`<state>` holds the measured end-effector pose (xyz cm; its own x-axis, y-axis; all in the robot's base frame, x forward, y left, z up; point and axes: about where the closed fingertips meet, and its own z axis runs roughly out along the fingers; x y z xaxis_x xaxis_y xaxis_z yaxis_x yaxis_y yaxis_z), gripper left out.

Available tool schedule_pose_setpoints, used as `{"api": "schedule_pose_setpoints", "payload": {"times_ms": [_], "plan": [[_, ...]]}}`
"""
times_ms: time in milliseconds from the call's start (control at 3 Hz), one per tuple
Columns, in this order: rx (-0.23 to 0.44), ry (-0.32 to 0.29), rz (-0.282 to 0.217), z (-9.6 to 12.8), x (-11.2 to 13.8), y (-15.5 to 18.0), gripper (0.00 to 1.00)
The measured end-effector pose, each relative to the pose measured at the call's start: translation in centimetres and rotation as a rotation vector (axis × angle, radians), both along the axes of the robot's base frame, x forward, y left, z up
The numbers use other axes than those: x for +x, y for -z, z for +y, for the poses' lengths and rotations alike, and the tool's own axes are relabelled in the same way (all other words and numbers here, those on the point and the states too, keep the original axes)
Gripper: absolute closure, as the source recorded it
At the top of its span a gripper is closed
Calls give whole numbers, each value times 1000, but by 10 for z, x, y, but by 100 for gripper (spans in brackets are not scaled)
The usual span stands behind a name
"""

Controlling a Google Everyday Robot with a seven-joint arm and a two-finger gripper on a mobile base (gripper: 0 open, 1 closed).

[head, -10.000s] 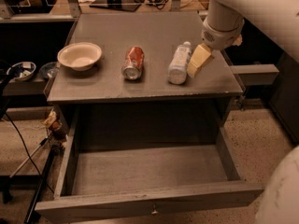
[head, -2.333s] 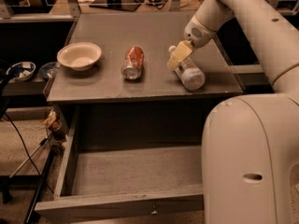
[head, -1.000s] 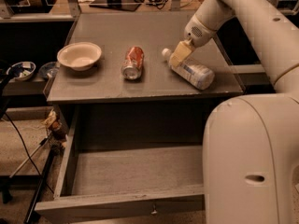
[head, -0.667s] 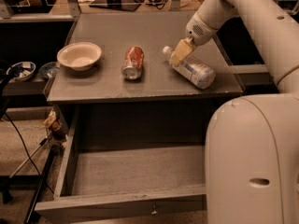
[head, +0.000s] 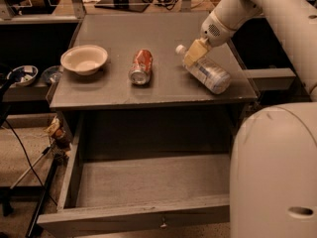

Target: Place blue plastic bottle into top drawer

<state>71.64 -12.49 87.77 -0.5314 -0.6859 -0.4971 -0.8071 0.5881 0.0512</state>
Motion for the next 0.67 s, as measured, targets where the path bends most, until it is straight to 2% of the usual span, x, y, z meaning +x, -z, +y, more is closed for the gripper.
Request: {"api": "schedule_pose_setpoints", "payload": {"times_ms": [333, 667], "plan": [[-2, 43, -34, -5, 7, -11, 100], [-7, 113, -82, -18, 13, -30, 100]]}}
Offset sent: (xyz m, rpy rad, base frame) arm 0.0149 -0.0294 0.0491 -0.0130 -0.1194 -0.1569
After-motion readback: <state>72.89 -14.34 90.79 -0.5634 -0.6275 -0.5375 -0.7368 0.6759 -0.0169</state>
